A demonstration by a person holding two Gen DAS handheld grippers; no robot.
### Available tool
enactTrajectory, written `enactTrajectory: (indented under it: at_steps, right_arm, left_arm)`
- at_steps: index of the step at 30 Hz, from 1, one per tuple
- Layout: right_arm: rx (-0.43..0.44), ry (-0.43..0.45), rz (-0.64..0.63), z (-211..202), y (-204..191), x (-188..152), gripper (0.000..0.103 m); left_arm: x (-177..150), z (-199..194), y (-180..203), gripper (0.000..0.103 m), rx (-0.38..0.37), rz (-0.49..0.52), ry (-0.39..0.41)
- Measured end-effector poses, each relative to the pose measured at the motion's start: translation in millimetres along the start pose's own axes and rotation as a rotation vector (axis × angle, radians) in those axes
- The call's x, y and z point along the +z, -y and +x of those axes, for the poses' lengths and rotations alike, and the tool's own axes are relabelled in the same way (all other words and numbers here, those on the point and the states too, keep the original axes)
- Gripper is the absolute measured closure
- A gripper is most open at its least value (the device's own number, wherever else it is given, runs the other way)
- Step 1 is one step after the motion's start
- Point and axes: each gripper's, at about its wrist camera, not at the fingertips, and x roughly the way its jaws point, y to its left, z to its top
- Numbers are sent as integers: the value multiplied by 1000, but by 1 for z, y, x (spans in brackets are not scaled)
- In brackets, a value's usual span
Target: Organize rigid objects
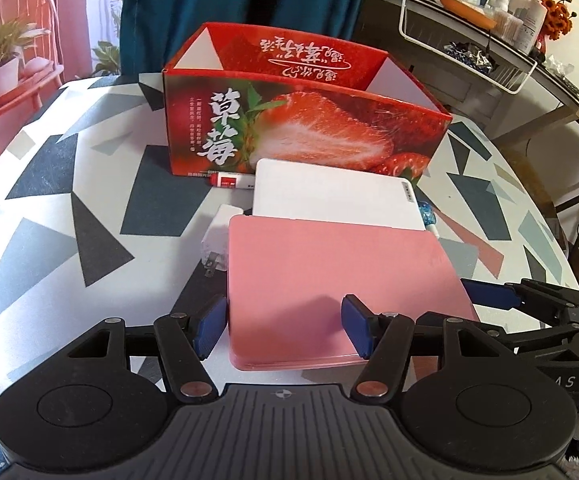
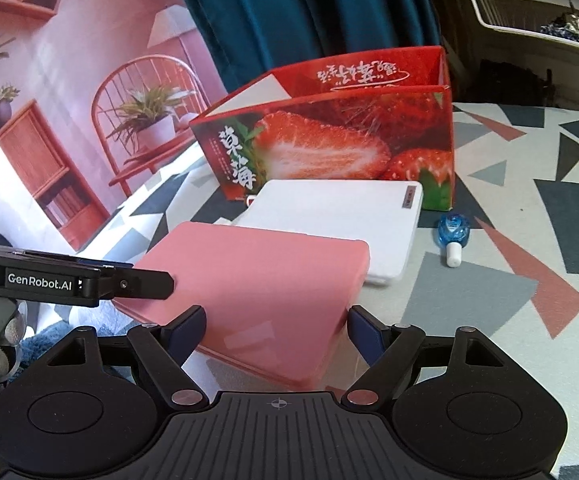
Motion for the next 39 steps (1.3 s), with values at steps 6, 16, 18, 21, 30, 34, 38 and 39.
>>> enactTrajectory:
  at_steps: [6, 16, 18, 21, 30, 34, 38, 39]
  right_arm:
    - [-8, 24, 13, -3, 6, -1, 28]
    - [-48, 66, 5, -1, 11, -2, 36]
    - [-55, 67, 0, -1, 11, -1, 37]
    - [-59, 76, -7, -2, 11, 4, 37]
    - [-67, 148, -62, -12, 4, 56, 37]
    - [-76, 182, -126, -14, -5, 87, 37]
    - [-75, 191, -172, -5, -6, 123, 35]
    - [-67, 181, -174, 0, -3, 132, 34]
  left_arm:
    - [1, 1, 7, 38, -4, 28, 19]
    - [-1, 4, 12, 38, -9, 72, 57]
    - [1, 6, 12, 38, -9, 79, 63]
    - [5, 5, 13, 38, -6, 94, 85]
    - [46, -13, 15, 38, -5, 104, 199]
    - [72, -20, 13, 38, 7, 84, 240]
    - [105, -16, 8, 38, 13, 64, 270]
    - [114, -12, 6, 38, 17, 66, 275]
